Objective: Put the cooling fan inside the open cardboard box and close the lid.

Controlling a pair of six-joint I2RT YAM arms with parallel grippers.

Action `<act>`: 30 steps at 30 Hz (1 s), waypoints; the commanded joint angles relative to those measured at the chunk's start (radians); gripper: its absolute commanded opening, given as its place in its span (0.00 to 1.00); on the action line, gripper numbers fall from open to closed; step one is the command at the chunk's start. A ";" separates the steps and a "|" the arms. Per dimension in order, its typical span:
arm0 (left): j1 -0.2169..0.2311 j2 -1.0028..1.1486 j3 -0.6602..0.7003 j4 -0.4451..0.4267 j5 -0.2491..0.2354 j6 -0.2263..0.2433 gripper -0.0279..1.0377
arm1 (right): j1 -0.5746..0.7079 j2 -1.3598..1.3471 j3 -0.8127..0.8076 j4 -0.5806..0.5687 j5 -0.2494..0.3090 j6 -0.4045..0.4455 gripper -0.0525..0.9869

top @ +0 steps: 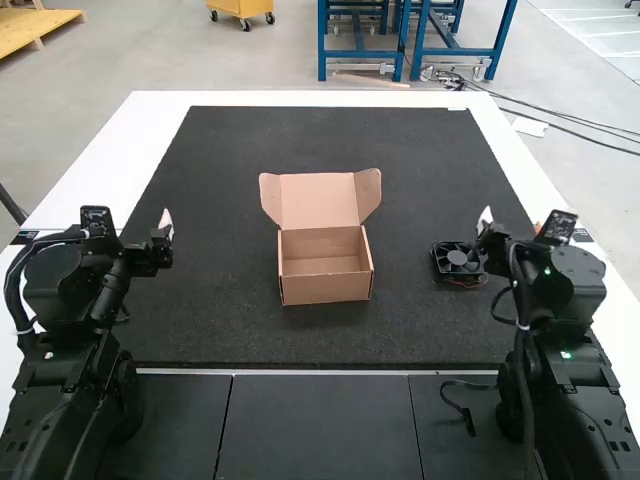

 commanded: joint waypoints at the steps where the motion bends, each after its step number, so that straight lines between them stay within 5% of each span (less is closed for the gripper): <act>1: 0.010 -0.014 0.003 0.066 -0.005 -0.017 0.93 | -0.006 -0.024 -0.127 0.030 0.010 0.010 0.93; 9: 0.006 0.029 0.149 0.097 -0.021 -0.017 0.92 | -0.020 0.047 0.020 0.049 0.005 -0.033 0.93; 17: 0.006 0.342 0.422 0.098 -0.016 -0.017 0.93 | -0.020 0.260 0.292 -0.015 0.007 -0.036 0.93; 21: 0.006 0.473 0.580 0.055 -0.015 -0.023 0.93 | -0.020 0.389 0.500 -0.217 0.005 -0.034 0.93; 24: 0.004 0.562 0.689 -0.032 -0.005 -0.082 0.93 | -0.018 0.516 0.649 -0.392 0.004 -0.002 0.93; 27: 0.003 0.641 0.752 -0.136 0.082 -0.114 0.93 | -0.014 0.605 0.784 -0.564 0.004 0.033 0.93; 30: 0.001 0.684 0.786 -0.147 0.079 -0.115 0.93 | -0.020 0.643 0.881 -0.671 -0.098 0.039 0.93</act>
